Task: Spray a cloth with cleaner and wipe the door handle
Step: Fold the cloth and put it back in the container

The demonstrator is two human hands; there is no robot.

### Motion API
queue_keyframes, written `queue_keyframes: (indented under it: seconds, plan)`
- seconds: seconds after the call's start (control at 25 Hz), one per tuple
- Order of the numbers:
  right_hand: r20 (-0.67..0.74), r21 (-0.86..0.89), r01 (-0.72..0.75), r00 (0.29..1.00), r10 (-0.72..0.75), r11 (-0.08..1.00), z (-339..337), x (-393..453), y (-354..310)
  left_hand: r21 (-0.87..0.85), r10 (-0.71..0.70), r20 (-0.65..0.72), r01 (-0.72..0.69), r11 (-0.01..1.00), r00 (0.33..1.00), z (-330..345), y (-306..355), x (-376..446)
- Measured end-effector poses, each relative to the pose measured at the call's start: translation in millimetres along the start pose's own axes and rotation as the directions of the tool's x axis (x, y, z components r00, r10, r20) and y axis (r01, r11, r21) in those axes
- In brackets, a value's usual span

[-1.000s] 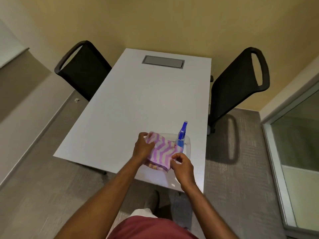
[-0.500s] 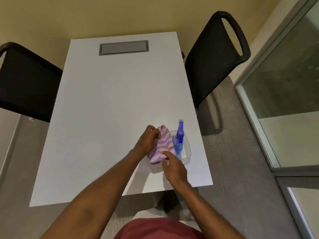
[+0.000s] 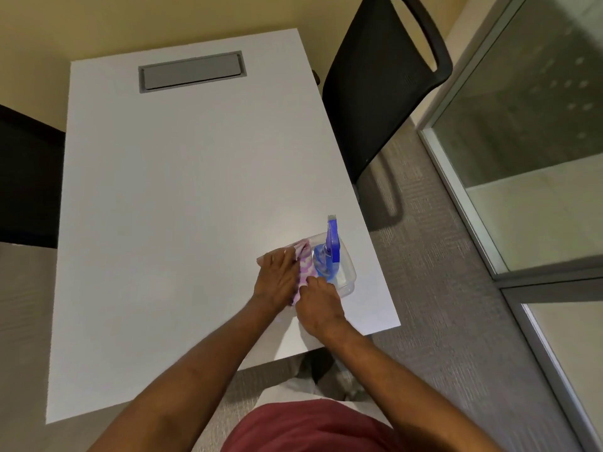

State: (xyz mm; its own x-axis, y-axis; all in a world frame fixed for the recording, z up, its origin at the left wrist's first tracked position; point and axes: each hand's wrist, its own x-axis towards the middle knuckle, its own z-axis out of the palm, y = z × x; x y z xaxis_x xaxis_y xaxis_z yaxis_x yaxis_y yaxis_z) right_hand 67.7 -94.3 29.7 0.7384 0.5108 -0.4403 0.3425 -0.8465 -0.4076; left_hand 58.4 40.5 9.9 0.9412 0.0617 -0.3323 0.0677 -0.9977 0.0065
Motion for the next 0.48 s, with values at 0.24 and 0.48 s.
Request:
queue_keyframes:
  seconds: [0.24,0.48]
  plan:
    - [0.135,-0.157,0.155,0.982,-0.134,0.975,4,8,11,0.061,0.044,0.172,-0.056,0.997,0.984,4,-5,9]
    - [0.117,-0.082,0.136,0.985,-0.126,0.987,10,10,16,0.125,0.07,0.176,-0.093,0.988,0.982,8,-8,8]
